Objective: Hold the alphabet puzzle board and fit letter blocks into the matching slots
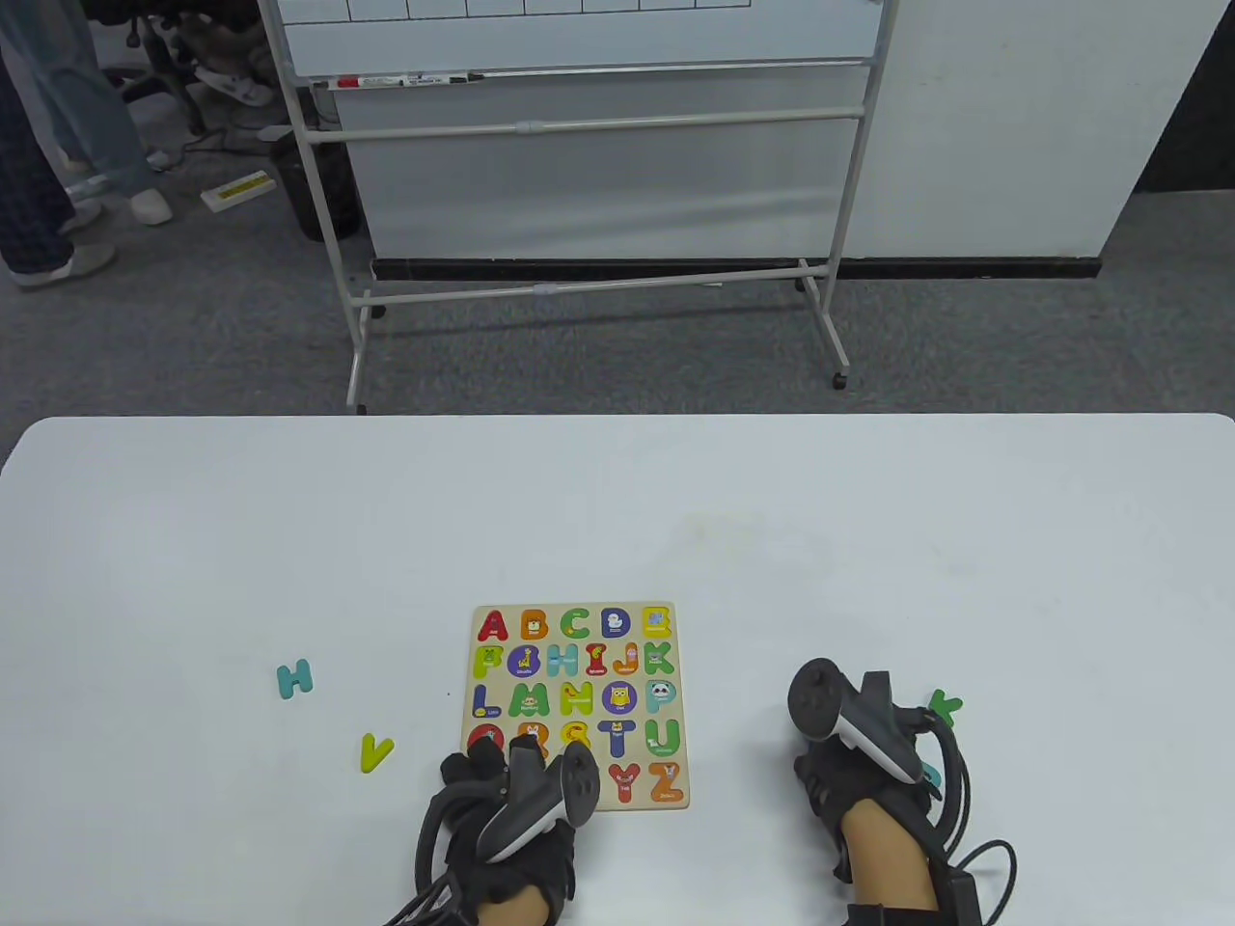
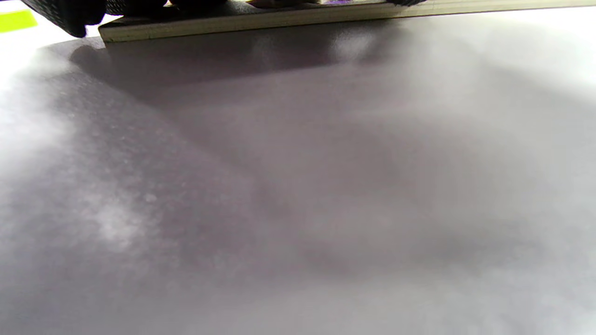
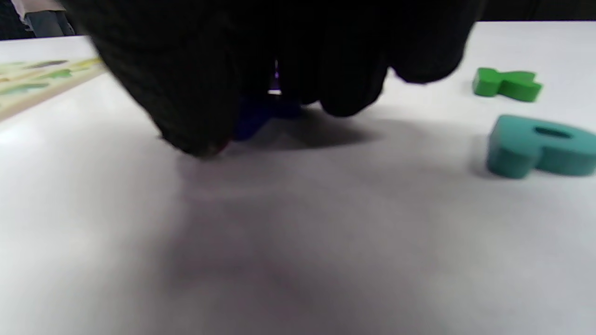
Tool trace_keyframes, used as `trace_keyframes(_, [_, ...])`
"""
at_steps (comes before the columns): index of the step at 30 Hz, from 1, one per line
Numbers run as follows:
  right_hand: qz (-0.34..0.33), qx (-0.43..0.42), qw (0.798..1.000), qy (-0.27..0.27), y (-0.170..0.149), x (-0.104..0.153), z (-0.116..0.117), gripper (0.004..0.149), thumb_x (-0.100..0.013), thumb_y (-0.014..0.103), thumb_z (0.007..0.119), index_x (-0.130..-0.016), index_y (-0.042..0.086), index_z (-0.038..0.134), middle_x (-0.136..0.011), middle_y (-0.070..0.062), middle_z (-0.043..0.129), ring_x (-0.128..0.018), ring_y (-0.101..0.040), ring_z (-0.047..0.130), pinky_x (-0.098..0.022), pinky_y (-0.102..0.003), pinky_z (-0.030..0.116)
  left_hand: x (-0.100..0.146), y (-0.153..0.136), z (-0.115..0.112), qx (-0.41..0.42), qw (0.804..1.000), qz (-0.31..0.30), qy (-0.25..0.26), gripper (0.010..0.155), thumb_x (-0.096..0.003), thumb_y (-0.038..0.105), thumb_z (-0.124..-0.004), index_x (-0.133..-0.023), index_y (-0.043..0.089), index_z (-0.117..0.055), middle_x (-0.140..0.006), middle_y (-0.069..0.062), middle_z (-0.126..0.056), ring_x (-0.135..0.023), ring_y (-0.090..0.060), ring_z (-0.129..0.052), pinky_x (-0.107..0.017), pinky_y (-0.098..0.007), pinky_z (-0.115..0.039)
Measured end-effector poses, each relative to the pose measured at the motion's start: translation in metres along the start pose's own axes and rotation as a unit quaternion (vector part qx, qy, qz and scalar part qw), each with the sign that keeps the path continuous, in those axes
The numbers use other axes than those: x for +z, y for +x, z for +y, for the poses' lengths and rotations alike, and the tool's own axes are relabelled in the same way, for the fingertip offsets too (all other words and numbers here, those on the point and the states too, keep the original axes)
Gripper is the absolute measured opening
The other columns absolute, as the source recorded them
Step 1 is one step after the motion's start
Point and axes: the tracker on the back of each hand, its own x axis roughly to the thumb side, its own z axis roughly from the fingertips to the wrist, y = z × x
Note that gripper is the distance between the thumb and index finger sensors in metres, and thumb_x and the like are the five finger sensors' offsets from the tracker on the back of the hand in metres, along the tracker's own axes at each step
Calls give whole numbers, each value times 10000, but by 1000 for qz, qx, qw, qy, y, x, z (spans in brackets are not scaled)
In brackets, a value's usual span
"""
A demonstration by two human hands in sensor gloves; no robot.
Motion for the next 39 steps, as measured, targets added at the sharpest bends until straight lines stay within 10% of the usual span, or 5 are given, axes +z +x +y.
trace_keyframes(20, [-59, -41, 995, -68, 4, 10, -16, 687, -391, 410, 960, -985, 140, 747, -954, -156, 794, -643, -288, 952, -513, -486, 779, -1, 0, -1, 5, 1000, -8, -7, 771, -513, 472, -482, -1061, -29, -276, -1016, -475, -325, -894, -760, -448, -598, -746, -595])
trace_keyframes(39, [-265, -35, 957, -113, 124, 18, -16, 686, -388, 429, 946, -979, 143, 750, -943, -148, 809, -628, -278, 968, -507, -490, 789, -1, -1, -1, 7, 1000, -7, -7, 769, -513, 470, -487, -1061, -28, -279, -1016, -475, -325, -894, -760, -445, -597, -742, -599])
